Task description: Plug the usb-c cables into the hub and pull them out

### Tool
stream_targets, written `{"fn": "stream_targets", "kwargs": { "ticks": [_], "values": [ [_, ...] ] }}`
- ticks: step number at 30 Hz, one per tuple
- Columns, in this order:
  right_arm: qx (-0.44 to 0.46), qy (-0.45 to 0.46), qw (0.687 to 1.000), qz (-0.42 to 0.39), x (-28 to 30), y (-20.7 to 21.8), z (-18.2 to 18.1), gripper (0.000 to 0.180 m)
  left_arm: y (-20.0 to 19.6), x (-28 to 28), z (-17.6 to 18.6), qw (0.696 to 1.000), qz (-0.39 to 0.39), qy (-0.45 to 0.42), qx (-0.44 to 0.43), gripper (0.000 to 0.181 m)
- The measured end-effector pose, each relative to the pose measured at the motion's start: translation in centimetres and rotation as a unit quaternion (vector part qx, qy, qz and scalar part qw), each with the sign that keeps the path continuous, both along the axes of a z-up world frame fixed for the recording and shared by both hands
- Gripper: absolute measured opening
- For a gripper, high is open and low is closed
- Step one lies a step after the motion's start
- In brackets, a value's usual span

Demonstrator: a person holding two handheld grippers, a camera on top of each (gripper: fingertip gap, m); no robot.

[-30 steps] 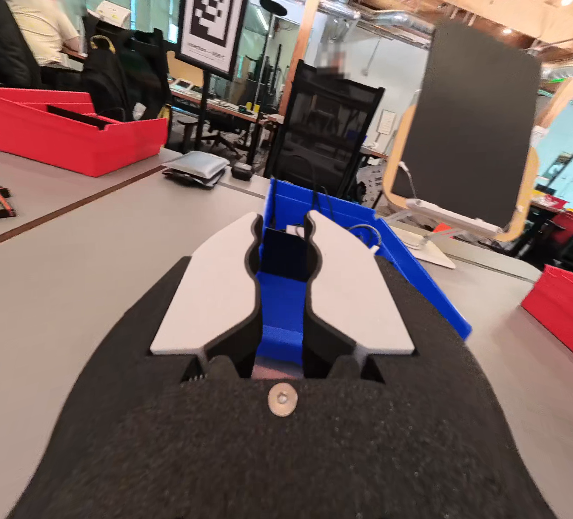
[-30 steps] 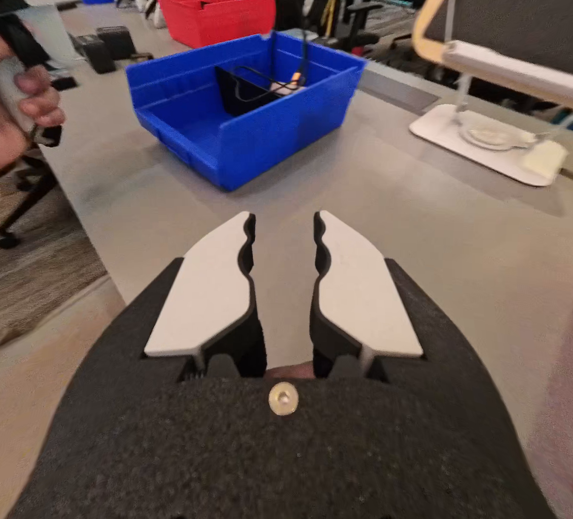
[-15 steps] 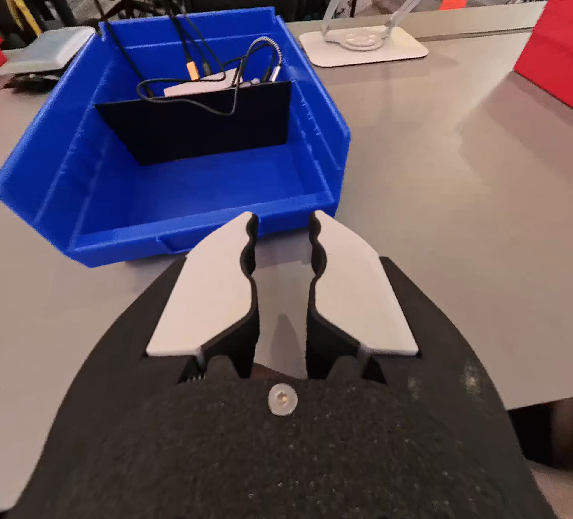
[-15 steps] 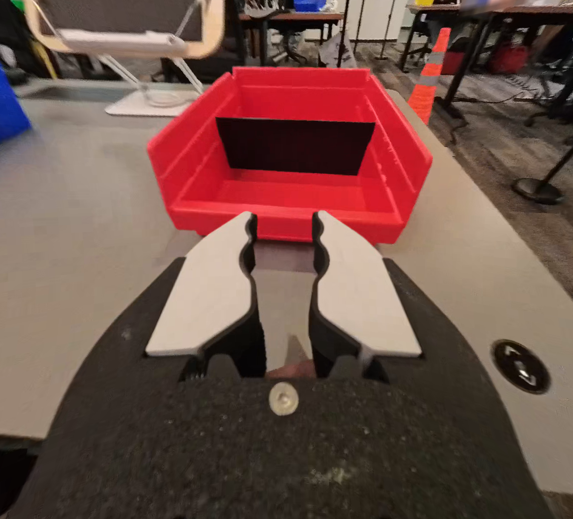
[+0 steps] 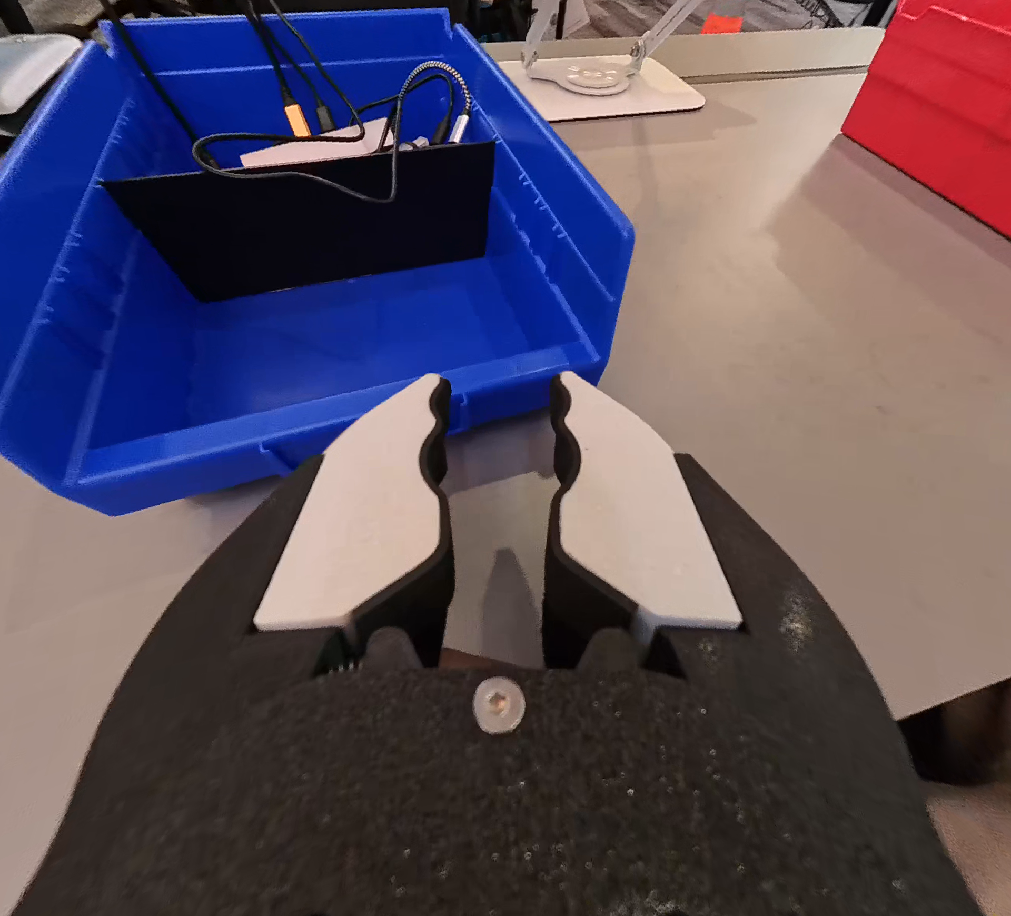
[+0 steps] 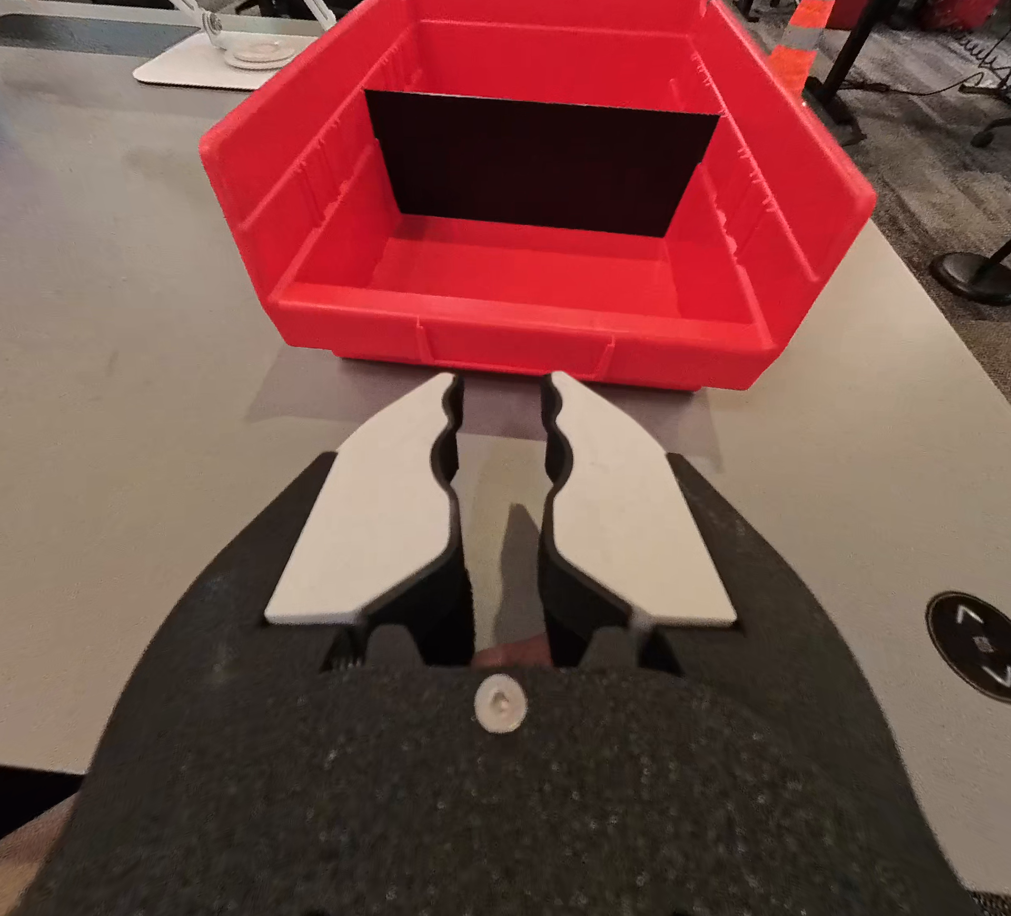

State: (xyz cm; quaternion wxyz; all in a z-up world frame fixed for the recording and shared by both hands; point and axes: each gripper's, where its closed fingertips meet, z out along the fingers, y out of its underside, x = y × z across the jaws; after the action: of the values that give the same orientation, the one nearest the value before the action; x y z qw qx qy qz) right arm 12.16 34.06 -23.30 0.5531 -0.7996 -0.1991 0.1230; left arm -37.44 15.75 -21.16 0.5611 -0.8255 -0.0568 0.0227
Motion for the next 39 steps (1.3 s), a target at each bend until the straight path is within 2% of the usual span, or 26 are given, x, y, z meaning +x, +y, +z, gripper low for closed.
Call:
{"fn": "stream_targets", "kwargs": {
  "ticks": [8,12,15,17,19,22,25,28,35,39],
  "values": [
    [-0.007,0.005,1.000,0.003,0.0,0.0,-0.2,0.026,0.3,1.2,0.3,1.000,-0.022,-0.013,0.013,0.038],
    [-0.002,0.004,1.000,0.005,-0.2,-0.1,-0.1,0.026,0.4,2.6,-0.7,0.994,-0.087,-0.061,-0.032,0.035],
    [0.000,0.002,1.000,0.009,-0.3,-0.2,-0.2,0.026,2.0,1.0,2.8,0.986,-0.126,-0.111,-0.013,0.042],
    [-0.001,0.013,1.000,0.011,-0.3,-0.2,-0.1,0.026,4.0,-2.0,5.6,0.987,-0.146,-0.058,-0.018,0.042],
    [-0.006,0.021,1.000,0.017,-0.4,-0.3,-0.1,0.027,6.9,-5.6,7.3,0.985,-0.163,0.030,-0.040,0.042],
    [-0.011,0.019,0.999,0.023,-0.6,-0.3,-0.3,0.027,10.8,-8.8,5.6,0.948,-0.245,0.070,-0.190,0.042],
    [-0.022,0.010,0.999,0.028,-0.9,-0.2,-0.8,0.026,15.6,-13.3,3.3,0.918,-0.236,0.145,-0.284,0.040],
    [-0.022,0.008,0.999,0.030,-1.0,-0.3,-0.8,0.026,18.3,-16.5,0.0,0.869,-0.235,0.229,-0.370,0.041],
    [-0.020,0.028,0.999,0.037,-0.9,-0.4,-0.6,0.027,19.9,-18.1,-4.4,0.798,-0.245,0.334,-0.436,0.042],
    [-0.022,0.024,0.999,0.042,-1.1,-0.4,-0.8,0.026,19.9,-17.6,-5.0,0.794,-0.251,0.343,-0.436,0.027]
  ]
}}
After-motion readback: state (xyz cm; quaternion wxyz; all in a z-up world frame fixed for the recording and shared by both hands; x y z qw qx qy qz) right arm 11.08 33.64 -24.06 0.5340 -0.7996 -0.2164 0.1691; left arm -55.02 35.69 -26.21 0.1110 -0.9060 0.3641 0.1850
